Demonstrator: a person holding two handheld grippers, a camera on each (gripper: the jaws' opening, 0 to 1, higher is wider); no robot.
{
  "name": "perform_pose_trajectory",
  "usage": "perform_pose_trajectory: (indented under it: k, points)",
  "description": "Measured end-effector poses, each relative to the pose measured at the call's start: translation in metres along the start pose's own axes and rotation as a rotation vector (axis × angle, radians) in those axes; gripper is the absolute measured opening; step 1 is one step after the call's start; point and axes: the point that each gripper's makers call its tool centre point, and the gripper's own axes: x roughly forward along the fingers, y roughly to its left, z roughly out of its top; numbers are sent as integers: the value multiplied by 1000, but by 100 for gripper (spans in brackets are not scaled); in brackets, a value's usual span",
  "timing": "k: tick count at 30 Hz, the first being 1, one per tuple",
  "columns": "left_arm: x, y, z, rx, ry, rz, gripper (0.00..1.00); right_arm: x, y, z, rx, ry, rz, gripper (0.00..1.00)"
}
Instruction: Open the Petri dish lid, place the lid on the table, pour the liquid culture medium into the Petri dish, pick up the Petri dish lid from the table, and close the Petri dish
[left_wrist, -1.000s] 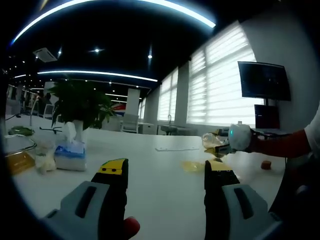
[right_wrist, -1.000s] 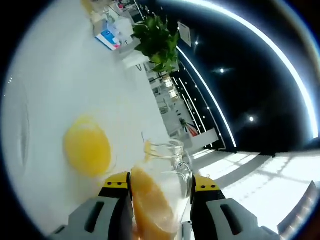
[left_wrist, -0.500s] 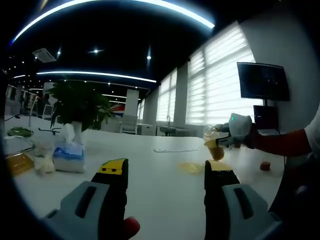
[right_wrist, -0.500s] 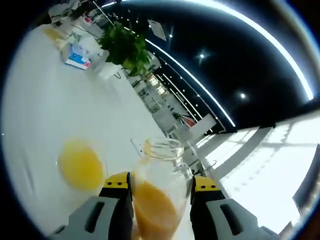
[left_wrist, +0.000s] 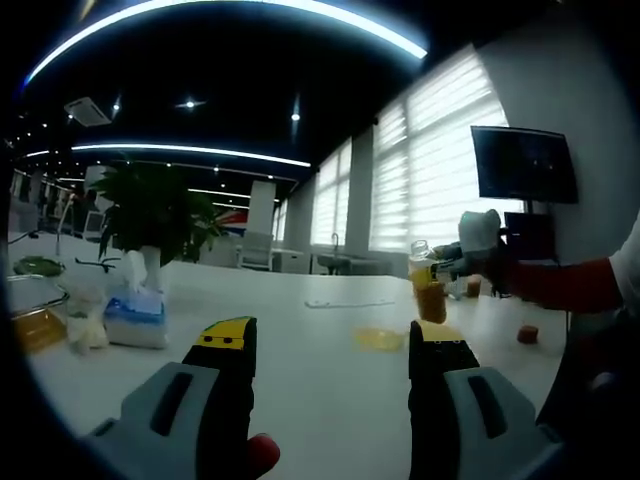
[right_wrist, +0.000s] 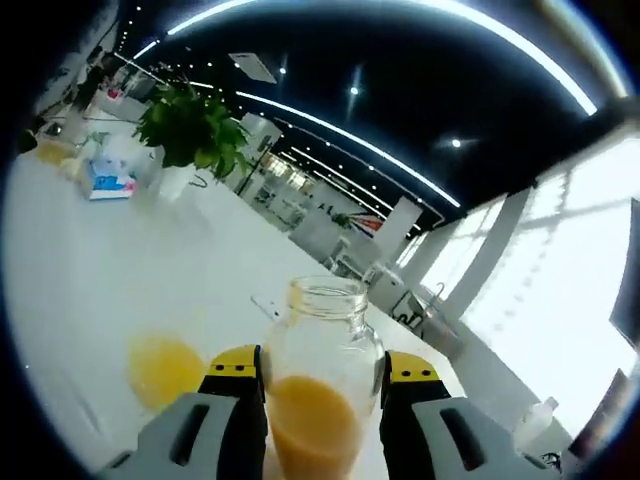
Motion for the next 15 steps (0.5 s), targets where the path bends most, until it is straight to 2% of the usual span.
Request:
perform_pose_trajectory:
  k: [2, 10, 15]
  points:
    - [0, -1, 1, 2, -2, -2, 53, 1, -6, -1, 60, 4, -7, 39]
    - [1, -3, 3, 6, -4, -6, 53, -3, -18, -7, 145, 21, -25, 39]
    - [4, -7, 4, 9, -5, -13, 53, -6, -37, -19, 283, 46, -68, 39]
